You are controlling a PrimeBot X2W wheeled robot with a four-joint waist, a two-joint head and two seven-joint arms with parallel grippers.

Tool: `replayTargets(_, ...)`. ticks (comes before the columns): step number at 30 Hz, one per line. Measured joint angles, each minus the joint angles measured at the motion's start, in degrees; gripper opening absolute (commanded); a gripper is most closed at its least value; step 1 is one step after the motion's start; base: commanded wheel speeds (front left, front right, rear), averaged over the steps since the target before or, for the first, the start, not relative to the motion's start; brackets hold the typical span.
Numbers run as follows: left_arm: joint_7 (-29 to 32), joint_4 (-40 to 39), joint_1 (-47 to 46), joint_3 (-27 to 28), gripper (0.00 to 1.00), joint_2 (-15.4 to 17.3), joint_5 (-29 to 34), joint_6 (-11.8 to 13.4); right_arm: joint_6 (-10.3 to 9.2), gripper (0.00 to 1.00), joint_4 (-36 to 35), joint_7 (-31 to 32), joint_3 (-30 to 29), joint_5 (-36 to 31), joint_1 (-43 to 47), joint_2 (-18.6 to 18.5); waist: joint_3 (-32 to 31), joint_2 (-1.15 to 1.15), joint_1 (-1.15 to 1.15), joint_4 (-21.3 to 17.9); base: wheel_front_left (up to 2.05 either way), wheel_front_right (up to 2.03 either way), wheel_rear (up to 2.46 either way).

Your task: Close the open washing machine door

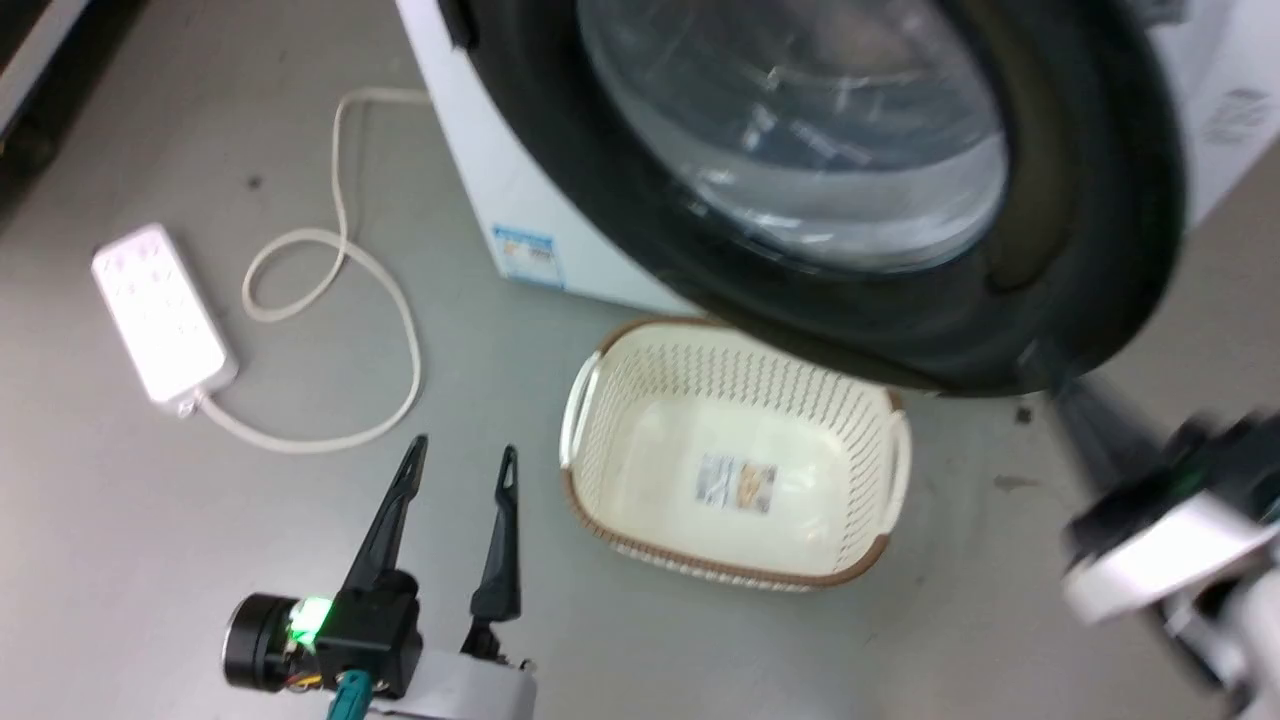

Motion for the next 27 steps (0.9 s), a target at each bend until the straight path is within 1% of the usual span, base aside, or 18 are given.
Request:
replayTargets(4, 0.0, 0.2, -1.7, -1.7, 1.00, -0.5, 0.0, 0.9, 0.00, 0.00, 1.0, 1.5, 0.8, 4.9, -7.0, -6.9, 3.4, 0.00, 0.00, 1.6, 0.00, 0.00, 0.00)
replayTargets(6, 0.0, 0.2, -2.5, -2.4, 1.00, -0.6, 0.0, 1.3, 0.00, 0.00, 2.2, 2.1, 1.4, 7.0, -9.8, -9.7, 5.0, 0.00, 0.00, 2.4, 0.00, 0.00, 0.00)
replayTargets(10, 0.0, 0.2, -4.1, -3.7, 1.00, -0.8, -0.1, 2.3, 0.15, 0.00, 5.4, 2.9, 2.9, 10.4, -14.7, -13.8, 7.4, 0.00, 0.00, 4.1, 0.00, 0.00, 0.00)
replayTargets(14, 0.0, 0.0, -5.3, -5.0, 1.00, -0.8, -0.5, 3.3, 0.15, 0.00, 9.8, 4.4, 4.7, 12.3, -21.4, -17.7, 9.3, 0.00, 0.00, 5.4, 0.00, 0.00, 0.00)
replayTargets(18, 0.0, 0.1, -5.8, -5.9, 1.00, -0.9, -1.1, 3.6, 0.14, 0.00, 14.5, 6.0, 5.1, 15.2, -28.4, -19.3, 10.5, 0.00, 0.00, 6.4, 0.00, 0.00, 0.00)
replayTargets(21, 0.0, 0.1, -6.1, -6.5, 1.00, -0.8, -1.2, 4.0, 0.16, 0.00, 18.5, 7.0, 4.9, 15.9, -32.5, -19.6, 10.9, 0.00, -0.01, 7.0, 0.00, 0.00, 0.00)
replayTargets(24, 0.0, 0.1, -6.2, -7.2, 1.00, -0.9, -1.7, 4.4, 0.75, 0.00, 22.1, 7.1, 5.1, 16.1, -35.0, -19.3, 10.9, 0.00, -0.01, 7.4, 0.00, 0.00, 0.00)
replayTargets(27, 0.0, 0.2, -6.2, -7.2, 1.00, -0.9, -1.7, 4.9, 1.16, 0.00, 24.9, 6.9, 5.8, 16.1, -36.2, -18.1, 10.6, 0.00, -0.01, 7.5, 0.00, 0.00, 0.00)
